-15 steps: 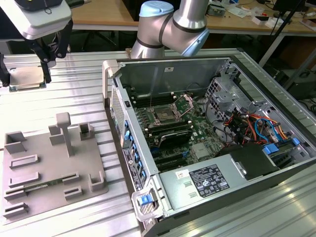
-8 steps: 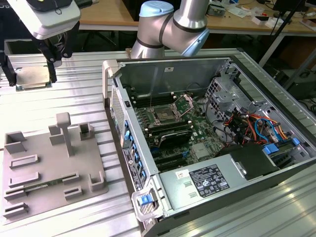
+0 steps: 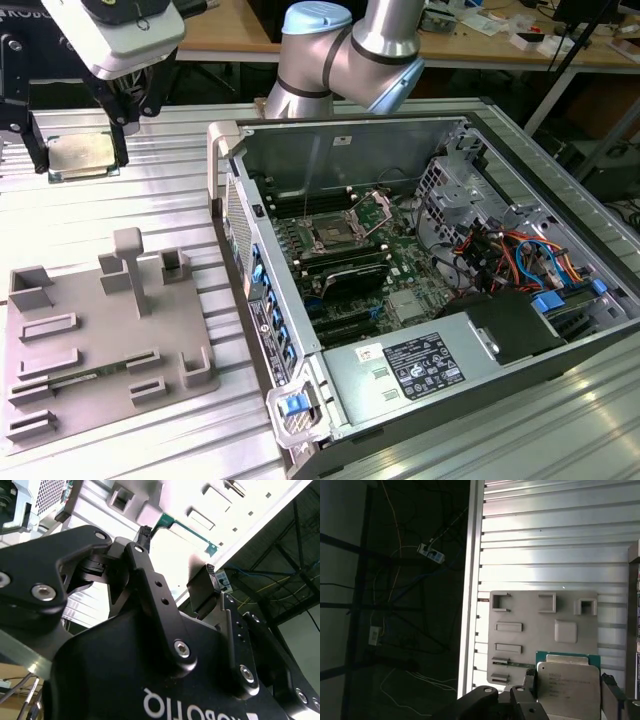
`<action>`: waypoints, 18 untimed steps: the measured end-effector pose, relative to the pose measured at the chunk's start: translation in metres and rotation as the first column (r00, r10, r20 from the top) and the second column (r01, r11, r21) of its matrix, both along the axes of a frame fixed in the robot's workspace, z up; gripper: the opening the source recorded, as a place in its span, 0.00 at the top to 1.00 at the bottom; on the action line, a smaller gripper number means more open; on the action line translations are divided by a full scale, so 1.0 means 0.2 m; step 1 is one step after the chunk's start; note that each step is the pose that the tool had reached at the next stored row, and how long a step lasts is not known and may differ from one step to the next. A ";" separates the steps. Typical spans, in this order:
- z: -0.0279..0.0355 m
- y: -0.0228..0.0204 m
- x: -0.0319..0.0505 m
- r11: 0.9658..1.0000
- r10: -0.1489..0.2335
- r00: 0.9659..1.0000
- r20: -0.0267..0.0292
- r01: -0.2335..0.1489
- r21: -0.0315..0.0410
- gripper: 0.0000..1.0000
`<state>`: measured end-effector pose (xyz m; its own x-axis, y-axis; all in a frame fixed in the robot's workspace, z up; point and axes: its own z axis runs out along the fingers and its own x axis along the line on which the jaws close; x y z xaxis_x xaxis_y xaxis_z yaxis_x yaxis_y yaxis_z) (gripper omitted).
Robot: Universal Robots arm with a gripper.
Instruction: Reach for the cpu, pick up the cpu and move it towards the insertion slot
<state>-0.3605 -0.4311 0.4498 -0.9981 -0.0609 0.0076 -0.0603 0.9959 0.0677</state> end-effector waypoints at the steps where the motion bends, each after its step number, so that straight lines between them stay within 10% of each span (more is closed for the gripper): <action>1: 0.000 0.000 0.005 1.000 0.000 1.000 0.000 0.000 0.000 0.45; 18: 0.000 0.000 0.089 1.000 0.000 1.000 0.000 0.000 0.000 0.45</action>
